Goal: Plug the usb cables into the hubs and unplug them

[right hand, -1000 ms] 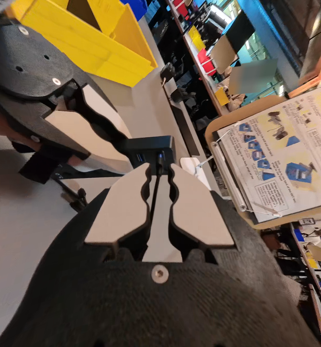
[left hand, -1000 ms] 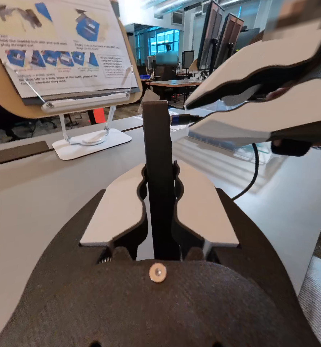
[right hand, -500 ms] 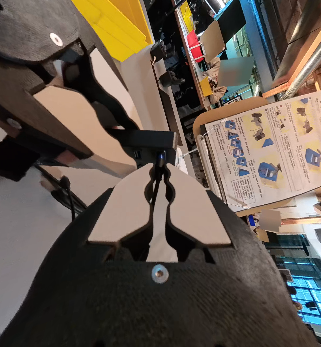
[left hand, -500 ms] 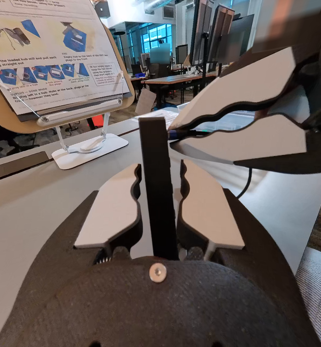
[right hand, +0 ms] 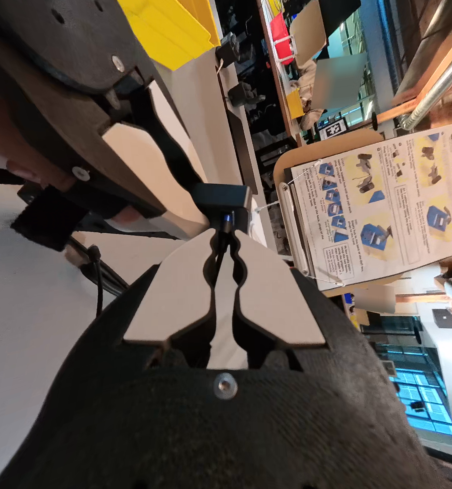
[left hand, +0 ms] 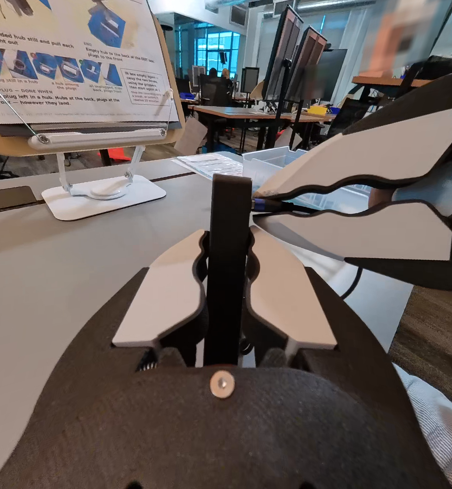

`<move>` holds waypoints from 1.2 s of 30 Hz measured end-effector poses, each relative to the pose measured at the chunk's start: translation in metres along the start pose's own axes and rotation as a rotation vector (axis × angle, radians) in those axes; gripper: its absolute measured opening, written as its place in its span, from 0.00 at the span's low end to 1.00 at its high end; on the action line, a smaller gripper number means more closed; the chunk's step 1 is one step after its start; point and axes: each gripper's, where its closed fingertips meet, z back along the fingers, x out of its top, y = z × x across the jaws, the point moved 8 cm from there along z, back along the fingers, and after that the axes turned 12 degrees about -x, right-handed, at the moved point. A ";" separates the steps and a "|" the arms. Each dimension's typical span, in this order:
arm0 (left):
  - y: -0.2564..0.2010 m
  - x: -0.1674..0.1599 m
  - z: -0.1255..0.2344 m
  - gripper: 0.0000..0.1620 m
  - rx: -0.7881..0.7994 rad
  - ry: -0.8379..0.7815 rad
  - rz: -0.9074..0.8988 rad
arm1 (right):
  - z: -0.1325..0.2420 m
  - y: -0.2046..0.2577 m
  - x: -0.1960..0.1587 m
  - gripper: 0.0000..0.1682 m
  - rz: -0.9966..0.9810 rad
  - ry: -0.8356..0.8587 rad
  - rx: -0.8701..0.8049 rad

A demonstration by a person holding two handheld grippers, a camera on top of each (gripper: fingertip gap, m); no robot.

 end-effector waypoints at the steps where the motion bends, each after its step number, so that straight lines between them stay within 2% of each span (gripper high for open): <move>1: 0.000 0.000 0.000 0.16 0.000 -0.001 -0.002 | 0.000 0.000 0.000 0.05 -0.009 0.008 0.003; 6: 0.003 -0.002 -0.003 0.17 -0.006 0.010 0.067 | -0.003 -0.001 -0.001 0.05 -0.095 0.053 0.030; 9: 0.004 -0.001 -0.004 0.17 0.013 0.030 0.081 | -0.002 0.007 0.001 0.05 0.093 0.079 -0.098; 10: 0.005 -0.003 -0.004 0.17 0.014 0.035 0.084 | -0.003 0.009 0.002 0.05 0.100 0.089 -0.105; 13: 0.007 -0.003 -0.006 0.17 0.014 0.040 0.091 | -0.005 0.003 -0.001 0.05 -0.064 0.108 -0.021; 17: 0.007 -0.005 -0.007 0.17 0.016 0.046 0.073 | -0.006 0.005 -0.002 0.04 -0.051 0.133 -0.036; 20: 0.008 -0.005 -0.008 0.17 0.013 0.054 0.045 | -0.006 -0.002 -0.005 0.05 -0.234 0.148 0.068; 23: 0.007 -0.006 -0.009 0.17 0.019 0.064 0.001 | -0.005 0.002 -0.004 0.05 -0.149 0.155 0.010; 25: 0.005 -0.005 -0.006 0.17 0.039 0.069 -0.093 | -0.002 0.003 -0.002 0.05 -0.122 0.137 -0.006; 29: 0.003 -0.003 0.000 0.17 0.124 0.061 -0.231 | -0.004 -0.003 -0.006 0.06 -0.418 0.052 0.114; 33: -0.001 -0.004 0.002 0.17 0.134 0.017 -0.237 | -0.005 -0.010 -0.013 0.08 -0.734 -0.002 0.301; 36: -0.004 -0.005 0.001 0.17 0.118 0.002 -0.254 | -0.008 -0.012 -0.018 0.10 -0.889 -0.010 0.422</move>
